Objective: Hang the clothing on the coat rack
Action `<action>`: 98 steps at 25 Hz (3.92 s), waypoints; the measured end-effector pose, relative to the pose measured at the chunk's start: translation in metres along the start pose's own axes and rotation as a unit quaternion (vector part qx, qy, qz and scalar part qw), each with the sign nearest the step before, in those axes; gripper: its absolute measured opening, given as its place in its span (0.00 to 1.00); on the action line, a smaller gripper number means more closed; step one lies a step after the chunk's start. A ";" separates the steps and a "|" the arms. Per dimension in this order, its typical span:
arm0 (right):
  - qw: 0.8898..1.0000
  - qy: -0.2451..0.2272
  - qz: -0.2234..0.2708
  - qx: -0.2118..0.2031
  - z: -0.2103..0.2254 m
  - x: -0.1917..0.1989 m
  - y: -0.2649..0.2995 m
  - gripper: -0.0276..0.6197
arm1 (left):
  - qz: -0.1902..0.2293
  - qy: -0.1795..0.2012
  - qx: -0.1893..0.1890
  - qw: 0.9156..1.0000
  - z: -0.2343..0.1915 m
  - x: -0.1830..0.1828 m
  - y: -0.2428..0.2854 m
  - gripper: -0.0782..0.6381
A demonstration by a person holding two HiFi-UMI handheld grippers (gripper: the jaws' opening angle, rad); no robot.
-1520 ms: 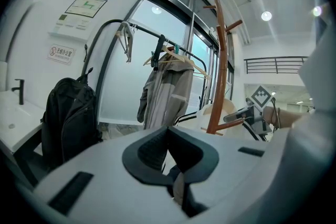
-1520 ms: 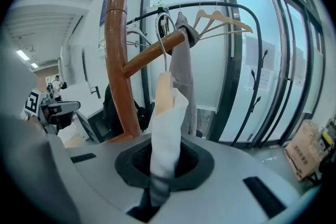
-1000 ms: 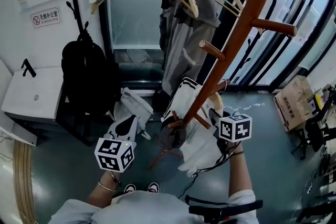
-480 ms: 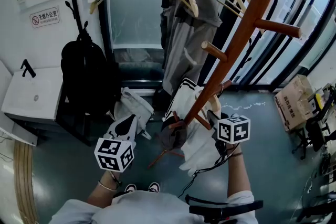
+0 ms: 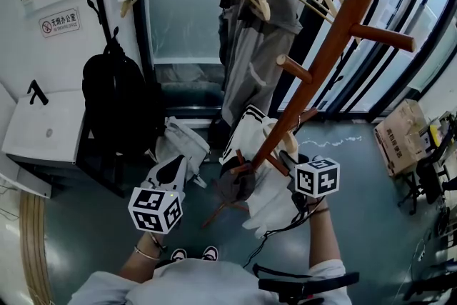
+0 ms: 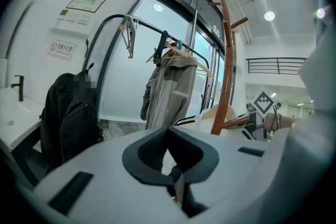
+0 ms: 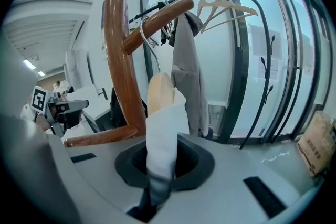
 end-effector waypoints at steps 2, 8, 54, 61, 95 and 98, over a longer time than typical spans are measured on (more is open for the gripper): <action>1.000 0.000 0.002 -0.006 0.000 0.000 0.000 0.10 | 0.000 0.000 -0.001 1.000 -0.001 0.000 -0.001 0.12; 0.999 -0.001 0.006 -0.032 -0.004 0.004 0.001 0.12 | -0.002 0.000 -0.004 1.000 -0.004 0.000 -0.003 0.12; 0.996 -0.002 0.035 0.081 -0.035 0.020 -0.066 0.32 | 0.026 -0.032 0.070 0.997 0.002 -0.018 -0.028 0.12; 0.989 0.032 0.062 0.130 -0.054 0.030 -0.078 0.32 | 0.028 -0.036 0.090 0.995 0.001 -0.019 -0.043 0.12; 0.908 0.141 0.149 0.365 -0.163 0.101 -0.147 0.08 | -0.021 -0.046 0.201 0.978 0.046 0.012 -0.080 0.12; 0.904 0.130 0.159 0.375 -0.160 0.098 -0.157 0.08 | -0.021 -0.043 0.207 0.977 0.058 0.013 -0.082 0.12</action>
Point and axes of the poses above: the fingertips, and each gripper's own axes: y forward along the fingers, z to its right, x out of its underside, the point moved 2 cm from there along -y, backward along the fingers, and after that the axes turned 12 degrees about z, right-handed, at the moved point
